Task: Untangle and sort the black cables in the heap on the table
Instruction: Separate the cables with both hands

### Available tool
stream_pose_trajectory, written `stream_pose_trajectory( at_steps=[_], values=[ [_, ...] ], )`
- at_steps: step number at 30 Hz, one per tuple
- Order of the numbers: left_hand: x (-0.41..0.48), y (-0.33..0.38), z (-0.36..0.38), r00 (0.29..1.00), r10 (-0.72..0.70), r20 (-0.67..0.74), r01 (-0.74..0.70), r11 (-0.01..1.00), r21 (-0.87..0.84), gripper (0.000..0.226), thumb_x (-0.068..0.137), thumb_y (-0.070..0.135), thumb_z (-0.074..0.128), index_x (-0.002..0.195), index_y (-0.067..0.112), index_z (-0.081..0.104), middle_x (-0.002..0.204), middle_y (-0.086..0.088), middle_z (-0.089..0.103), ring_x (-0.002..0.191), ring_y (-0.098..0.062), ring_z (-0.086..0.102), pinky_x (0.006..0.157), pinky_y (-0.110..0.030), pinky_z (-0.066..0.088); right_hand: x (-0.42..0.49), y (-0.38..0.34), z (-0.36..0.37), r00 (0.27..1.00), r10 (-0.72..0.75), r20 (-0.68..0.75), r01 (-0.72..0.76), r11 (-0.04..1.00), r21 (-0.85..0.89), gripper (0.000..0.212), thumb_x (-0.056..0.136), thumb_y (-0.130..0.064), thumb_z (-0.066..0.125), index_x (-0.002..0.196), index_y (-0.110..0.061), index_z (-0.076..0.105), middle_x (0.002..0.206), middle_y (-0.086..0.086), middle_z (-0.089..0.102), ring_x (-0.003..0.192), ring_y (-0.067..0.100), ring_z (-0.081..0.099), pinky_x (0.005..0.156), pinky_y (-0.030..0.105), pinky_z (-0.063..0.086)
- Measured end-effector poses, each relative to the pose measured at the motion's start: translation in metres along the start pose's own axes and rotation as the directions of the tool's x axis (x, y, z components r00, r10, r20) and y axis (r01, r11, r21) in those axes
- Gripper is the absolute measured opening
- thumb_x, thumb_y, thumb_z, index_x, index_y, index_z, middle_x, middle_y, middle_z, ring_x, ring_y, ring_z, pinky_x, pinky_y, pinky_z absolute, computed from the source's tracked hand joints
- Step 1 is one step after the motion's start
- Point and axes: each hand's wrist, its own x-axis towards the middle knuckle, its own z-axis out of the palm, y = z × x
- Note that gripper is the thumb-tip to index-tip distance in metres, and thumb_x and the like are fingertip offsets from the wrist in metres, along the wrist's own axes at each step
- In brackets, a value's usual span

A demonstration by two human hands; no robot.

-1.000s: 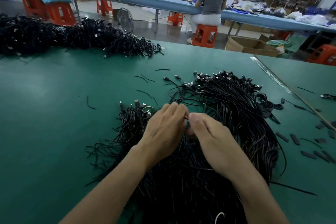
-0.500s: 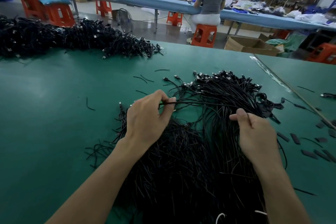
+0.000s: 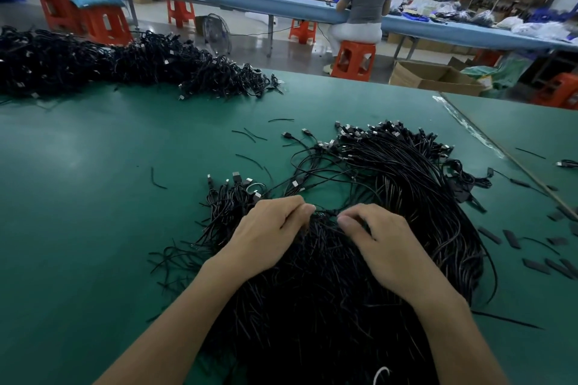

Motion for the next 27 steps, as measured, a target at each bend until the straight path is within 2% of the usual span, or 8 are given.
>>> stream_pose_trajectory(
  at_steps=[2,5,10,14,17,20,23,27],
  values=[
    [-0.002,-0.003,-0.001,0.999,0.01,-0.048,-0.014,0.996,-0.092,0.034,0.103,0.042,0.044,0.076,0.025,0.056,0.056,0.016,0.048,0.049,-0.006,0.04,0.051,-0.028,0.036,0.001,0.0,0.002,1.0,0.002,-0.015,-0.001,1.0,0.027,0.028,0.097,-0.047,0.049,0.122,-0.035,0.054,0.122,-0.014,0.056,0.116,0.008,0.05,0.103,0.037,0.043],
    [-0.005,0.0,-0.003,0.997,0.048,-0.062,-0.06,0.975,-0.213,0.03,0.102,0.042,0.047,0.079,0.029,0.061,0.057,0.013,0.046,0.049,-0.005,0.038,0.049,-0.022,0.031,0.001,0.002,0.007,0.995,-0.046,-0.084,0.034,0.989,-0.142,0.056,0.095,-0.056,0.044,0.145,-0.036,0.032,0.145,-0.011,0.03,0.136,0.011,0.022,0.113,0.034,0.021],
    [-0.005,0.006,-0.008,0.992,-0.052,0.118,0.086,0.947,-0.308,0.034,0.101,0.04,0.05,0.073,0.027,0.064,0.05,0.011,0.038,0.046,-0.011,0.03,0.046,-0.023,0.027,0.001,-0.011,0.009,0.907,-0.278,-0.317,0.295,0.956,0.004,0.035,0.094,-0.04,0.054,0.127,-0.036,0.047,0.11,-0.028,0.036,0.104,-0.003,0.038,0.094,0.023,0.035],
    [-0.006,0.014,-0.01,0.978,-0.013,0.206,0.093,0.919,-0.383,0.043,0.102,0.041,0.045,0.066,0.022,0.059,0.055,0.002,0.033,0.049,-0.016,0.029,0.047,-0.028,0.024,0.003,-0.013,0.012,0.903,-0.367,-0.224,0.329,0.925,-0.189,0.034,0.097,-0.045,0.046,0.126,-0.034,0.06,0.127,-0.018,0.045,0.124,0.003,0.033,0.104,0.022,0.019],
    [-0.007,0.018,-0.017,0.988,0.022,0.156,0.05,0.893,-0.446,0.044,0.102,0.04,0.044,0.066,0.021,0.061,0.055,0.004,0.03,0.05,-0.015,0.027,0.048,-0.024,0.023,0.003,-0.011,0.013,0.933,-0.325,-0.157,0.297,0.938,-0.177,0.04,0.097,-0.054,0.033,0.103,-0.033,0.067,0.111,-0.02,0.058,0.115,0.002,0.047,0.111,0.028,0.02],
    [-0.008,0.018,-0.019,0.983,-0.033,0.18,0.112,0.889,-0.444,0.047,0.098,0.048,0.045,0.062,0.023,0.06,0.051,0.005,0.028,0.047,-0.014,0.024,0.047,-0.022,0.023,0.005,-0.008,0.014,0.944,-0.278,-0.176,0.278,0.96,-0.026,0.041,0.097,-0.06,0.04,0.084,-0.028,0.062,0.079,-0.017,0.059,0.081,0.004,0.056,0.093,0.032,0.043],
    [-0.01,0.019,-0.02,0.925,-0.08,0.37,0.248,0.867,-0.432,0.06,0.099,0.057,0.04,0.054,0.022,0.057,0.048,0.005,0.029,0.044,-0.011,0.025,0.045,-0.02,0.025,0.006,-0.01,0.015,0.95,-0.188,-0.249,0.246,0.942,0.229,0.03,0.086,-0.058,0.053,0.08,-0.031,0.064,0.078,-0.013,0.058,0.076,0.011,0.057,0.067,0.025,0.046],
    [-0.011,0.029,-0.022,0.839,0.006,0.543,0.444,0.569,-0.692,0.057,0.098,0.053,0.041,0.058,0.017,0.058,0.049,0.003,0.024,0.042,-0.012,0.018,0.041,-0.019,0.021,0.007,-0.014,0.019,0.961,-0.18,-0.212,0.258,0.862,0.436,0.029,0.09,-0.058,0.053,0.086,-0.035,0.07,0.084,-0.007,0.066,0.081,0.014,0.064,0.074,0.037,0.053]
  ],
)
